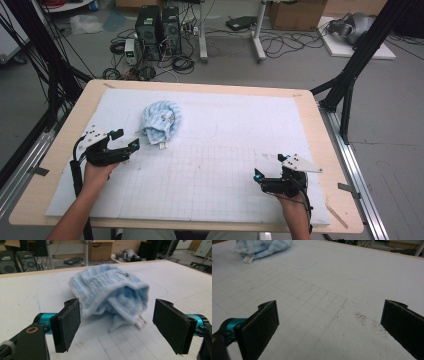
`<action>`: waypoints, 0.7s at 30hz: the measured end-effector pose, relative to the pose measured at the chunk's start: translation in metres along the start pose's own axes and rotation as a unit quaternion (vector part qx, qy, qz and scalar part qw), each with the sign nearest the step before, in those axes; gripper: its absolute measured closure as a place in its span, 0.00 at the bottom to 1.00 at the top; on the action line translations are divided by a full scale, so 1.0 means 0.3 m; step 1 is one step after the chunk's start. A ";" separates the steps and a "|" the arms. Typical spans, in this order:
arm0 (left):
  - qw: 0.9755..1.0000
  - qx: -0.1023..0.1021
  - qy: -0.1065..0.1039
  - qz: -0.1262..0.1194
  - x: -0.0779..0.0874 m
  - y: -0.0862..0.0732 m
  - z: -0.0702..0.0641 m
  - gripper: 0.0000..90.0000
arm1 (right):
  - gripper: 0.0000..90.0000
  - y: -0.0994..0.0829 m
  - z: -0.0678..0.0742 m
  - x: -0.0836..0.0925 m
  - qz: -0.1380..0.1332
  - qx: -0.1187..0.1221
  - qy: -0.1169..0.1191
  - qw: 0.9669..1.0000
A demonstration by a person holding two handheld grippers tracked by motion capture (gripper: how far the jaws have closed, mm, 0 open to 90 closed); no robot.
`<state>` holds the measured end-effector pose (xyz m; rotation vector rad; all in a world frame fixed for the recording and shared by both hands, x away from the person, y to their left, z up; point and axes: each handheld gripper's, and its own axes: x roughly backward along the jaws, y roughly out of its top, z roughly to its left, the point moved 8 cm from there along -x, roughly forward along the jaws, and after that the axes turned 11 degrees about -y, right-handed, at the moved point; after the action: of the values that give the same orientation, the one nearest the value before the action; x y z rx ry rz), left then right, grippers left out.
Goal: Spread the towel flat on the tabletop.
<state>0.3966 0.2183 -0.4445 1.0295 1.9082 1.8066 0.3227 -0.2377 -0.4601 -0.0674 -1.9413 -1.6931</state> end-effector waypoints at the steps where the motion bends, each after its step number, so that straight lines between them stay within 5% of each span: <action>1: 1.000 0.000 0.000 0.000 0.000 0.000 0.000 0.25 | 0.01 0.000 0.001 -0.001 0.000 0.002 0.000 1.000; 6: 1.000 0.007 -0.001 0.008 -0.068 0.043 0.023 0.25 | 0.01 -0.003 0.005 -0.004 0.003 0.006 0.002 1.000; 9: 0.999 0.011 0.004 0.043 -0.138 0.026 0.044 0.27 | 0.01 -0.002 0.003 -0.006 0.002 0.004 0.002 1.000; 12: 0.999 0.013 0.004 0.051 -0.187 0.009 0.050 0.31 | 0.01 -0.003 0.005 -0.008 0.004 0.002 0.004 1.000; 17: 0.998 0.030 -0.009 0.057 -0.218 -0.013 0.056 0.62 | 0.01 -0.004 0.005 -0.008 0.005 0.000 0.004 1.000; 19: 0.998 0.027 -0.003 0.052 -0.219 -0.007 0.057 0.78 | 0.01 -0.004 0.001 -0.009 0.003 -0.001 0.003 1.000; 20: 0.999 0.025 -0.001 0.048 -0.217 -0.002 0.058 0.78 | 0.01 -0.004 0.001 -0.009 0.003 -0.001 0.003 1.000; 21: 0.999 0.027 -0.009 0.033 -0.208 0.014 0.055 0.92 | 0.01 -0.004 0.002 -0.008 0.004 -0.004 0.004 1.000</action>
<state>0.4519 0.1876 -0.4581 1.1350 1.9428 1.7834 0.3241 -0.2367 -0.4624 -0.0720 -1.9268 -1.6929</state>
